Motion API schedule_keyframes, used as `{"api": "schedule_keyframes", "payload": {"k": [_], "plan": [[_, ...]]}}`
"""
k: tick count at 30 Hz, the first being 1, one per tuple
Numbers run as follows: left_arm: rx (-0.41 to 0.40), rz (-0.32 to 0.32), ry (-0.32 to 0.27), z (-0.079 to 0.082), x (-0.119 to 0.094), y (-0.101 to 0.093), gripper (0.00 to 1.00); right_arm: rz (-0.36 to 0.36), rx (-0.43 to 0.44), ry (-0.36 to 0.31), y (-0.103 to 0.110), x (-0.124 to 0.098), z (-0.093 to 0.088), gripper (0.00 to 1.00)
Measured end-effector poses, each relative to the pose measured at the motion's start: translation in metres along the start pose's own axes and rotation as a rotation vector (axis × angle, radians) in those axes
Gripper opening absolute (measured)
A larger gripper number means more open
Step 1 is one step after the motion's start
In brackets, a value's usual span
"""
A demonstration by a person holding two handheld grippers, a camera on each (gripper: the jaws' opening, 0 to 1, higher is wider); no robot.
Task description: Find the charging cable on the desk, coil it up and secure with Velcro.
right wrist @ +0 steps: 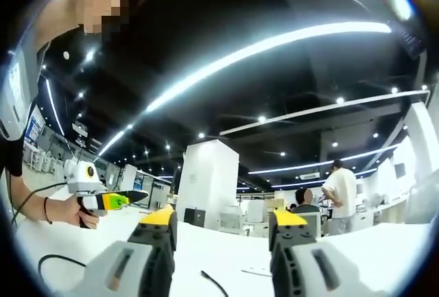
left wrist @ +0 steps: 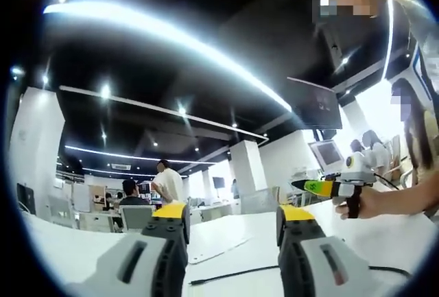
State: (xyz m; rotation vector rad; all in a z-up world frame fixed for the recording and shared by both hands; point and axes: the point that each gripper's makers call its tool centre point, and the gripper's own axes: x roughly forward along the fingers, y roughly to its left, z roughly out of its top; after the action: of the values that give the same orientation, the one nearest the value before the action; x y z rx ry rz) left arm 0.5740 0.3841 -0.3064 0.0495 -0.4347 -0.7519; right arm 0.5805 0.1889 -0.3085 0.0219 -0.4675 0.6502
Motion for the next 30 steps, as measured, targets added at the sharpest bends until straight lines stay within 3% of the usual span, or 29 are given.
{"api": "schedule_keyframes", "payload": {"k": [6,30], "plan": [[0.004,-0.022,0.016,-0.001,0.001,-0.006,0.51,-0.008,0.003,-0.008,-0.002,-0.001,0.002,0.54],[0.038,-0.111,0.164,-0.041,0.001,-0.026,0.46,0.018,0.000,0.042,0.002,-0.003,-0.009,0.51]]}}
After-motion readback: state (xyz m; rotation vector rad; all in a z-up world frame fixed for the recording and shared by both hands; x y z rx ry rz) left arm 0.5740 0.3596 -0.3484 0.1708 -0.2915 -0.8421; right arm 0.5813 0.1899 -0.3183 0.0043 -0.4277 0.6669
